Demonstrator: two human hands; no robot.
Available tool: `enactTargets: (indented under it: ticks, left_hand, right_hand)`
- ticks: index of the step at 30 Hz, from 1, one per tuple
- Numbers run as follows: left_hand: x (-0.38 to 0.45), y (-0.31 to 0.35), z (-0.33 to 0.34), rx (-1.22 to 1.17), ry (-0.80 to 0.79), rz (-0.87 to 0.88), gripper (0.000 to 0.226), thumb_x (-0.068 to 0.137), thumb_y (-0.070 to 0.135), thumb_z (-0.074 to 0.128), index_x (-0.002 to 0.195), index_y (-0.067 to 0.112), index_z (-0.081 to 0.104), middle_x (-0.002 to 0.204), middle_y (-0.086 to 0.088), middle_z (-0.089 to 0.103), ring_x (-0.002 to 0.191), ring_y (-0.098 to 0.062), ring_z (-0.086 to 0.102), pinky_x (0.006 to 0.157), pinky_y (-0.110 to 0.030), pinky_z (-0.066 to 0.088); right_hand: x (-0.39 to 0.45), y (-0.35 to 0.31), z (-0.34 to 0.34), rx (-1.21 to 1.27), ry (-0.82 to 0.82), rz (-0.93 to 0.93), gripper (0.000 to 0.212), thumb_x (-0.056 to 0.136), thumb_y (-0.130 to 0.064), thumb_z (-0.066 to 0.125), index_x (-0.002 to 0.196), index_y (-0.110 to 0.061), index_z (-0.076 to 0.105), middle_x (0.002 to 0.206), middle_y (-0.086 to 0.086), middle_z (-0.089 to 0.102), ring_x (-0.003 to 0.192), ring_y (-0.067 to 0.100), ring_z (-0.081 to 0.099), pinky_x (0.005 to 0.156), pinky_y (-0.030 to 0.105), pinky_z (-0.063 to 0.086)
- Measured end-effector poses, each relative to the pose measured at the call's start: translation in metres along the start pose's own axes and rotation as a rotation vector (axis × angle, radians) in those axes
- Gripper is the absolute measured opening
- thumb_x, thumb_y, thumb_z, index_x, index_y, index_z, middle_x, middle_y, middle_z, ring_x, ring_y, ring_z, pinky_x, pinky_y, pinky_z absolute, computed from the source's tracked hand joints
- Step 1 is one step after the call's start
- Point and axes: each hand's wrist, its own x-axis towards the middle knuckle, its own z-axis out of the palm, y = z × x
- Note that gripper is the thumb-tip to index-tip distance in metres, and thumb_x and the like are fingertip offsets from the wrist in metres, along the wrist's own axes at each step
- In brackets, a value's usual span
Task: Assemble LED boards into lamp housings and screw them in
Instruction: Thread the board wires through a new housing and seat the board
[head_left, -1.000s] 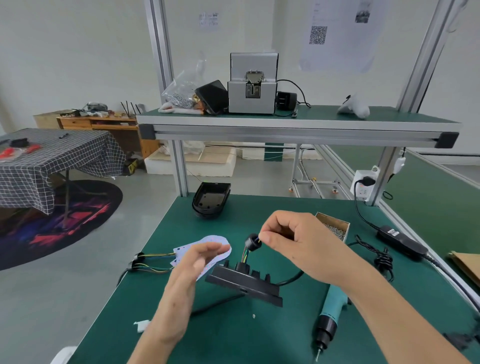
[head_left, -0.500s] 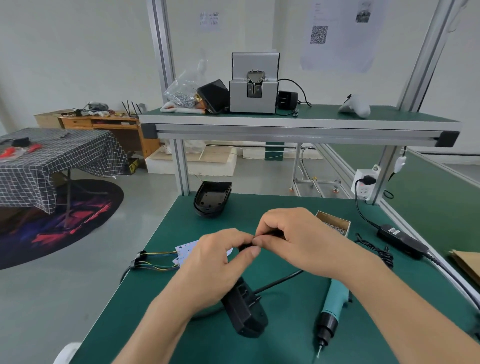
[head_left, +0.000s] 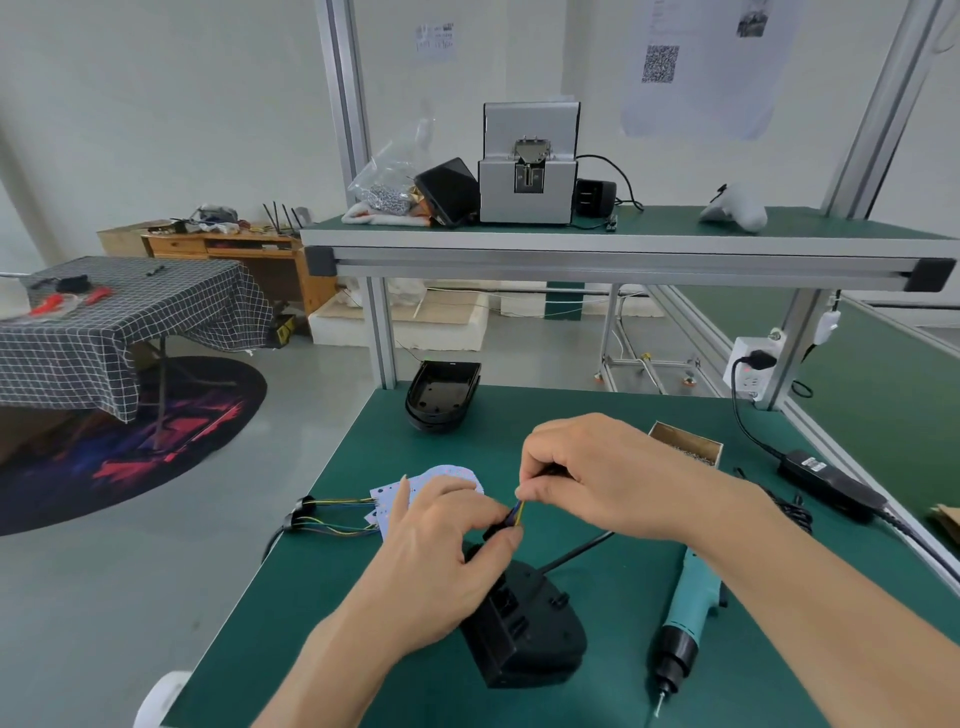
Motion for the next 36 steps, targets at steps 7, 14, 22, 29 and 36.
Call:
enactTargets:
  ticks: [7,14,22,29,36]
  left_hand:
    - [-0.008,-0.003,0.003,0.03,-0.03,-0.056,0.028,0.1,0.043,0.059,0.073,0.044,0.052,0.103,0.036,0.061,0.128,0.002,0.038,0.122,-0.056,0.012]
    - [-0.013,-0.009,0.007,0.106,0.004,-0.072,0.022,0.098,0.05,0.057,0.09,0.038,0.072,0.126,0.038,0.058,0.135,0.0,0.032,0.121,-0.053,0.014]
    - [-0.022,-0.018,0.015,0.083,0.051,-0.058,0.039,0.089,0.063,0.041,0.092,0.042,0.073,0.135,0.038,0.052,0.14,-0.003,0.029,0.12,-0.043,0.015]
    - [-0.028,-0.019,0.017,0.032,0.067,-0.086,0.049,0.086,0.068,0.038,0.103,0.045,0.077,0.136,0.038,0.052,0.142,0.003,0.023,0.121,-0.042,0.015]
    - [-0.034,-0.015,0.016,-0.055,0.062,-0.091,0.034,0.092,0.059,0.049,0.093,0.038,0.075,0.124,0.04,0.061,0.144,0.008,0.023,0.124,-0.047,0.016]
  right_hand:
    - [0.005,0.003,-0.001,-0.019,0.001,-0.005,0.017,0.1,-0.038,0.065,0.085,-0.031,0.062,0.082,-0.018,0.058,0.084,0.0,0.054,0.072,0.021,0.041]
    - [0.01,0.0,-0.003,-0.028,-0.005,-0.017,0.018,0.1,-0.037,0.065,0.084,-0.03,0.061,0.081,-0.017,0.057,0.083,0.002,0.054,0.071,0.02,0.039]
    - [0.012,-0.007,-0.004,-0.023,-0.034,-0.038,0.018,0.101,-0.036,0.064,0.087,-0.025,0.063,0.08,-0.016,0.055,0.079,0.002,0.052,0.075,0.029,0.044]
    - [0.015,-0.01,-0.003,-0.013,-0.041,-0.057,0.021,0.101,-0.035,0.065,0.082,-0.032,0.057,0.079,-0.016,0.055,0.079,0.002,0.052,0.075,0.031,0.045]
    - [0.014,-0.005,0.001,0.045,-0.006,-0.074,0.019,0.1,-0.032,0.068,0.082,-0.026,0.062,0.078,-0.017,0.056,0.079,0.005,0.055,0.072,0.026,0.044]
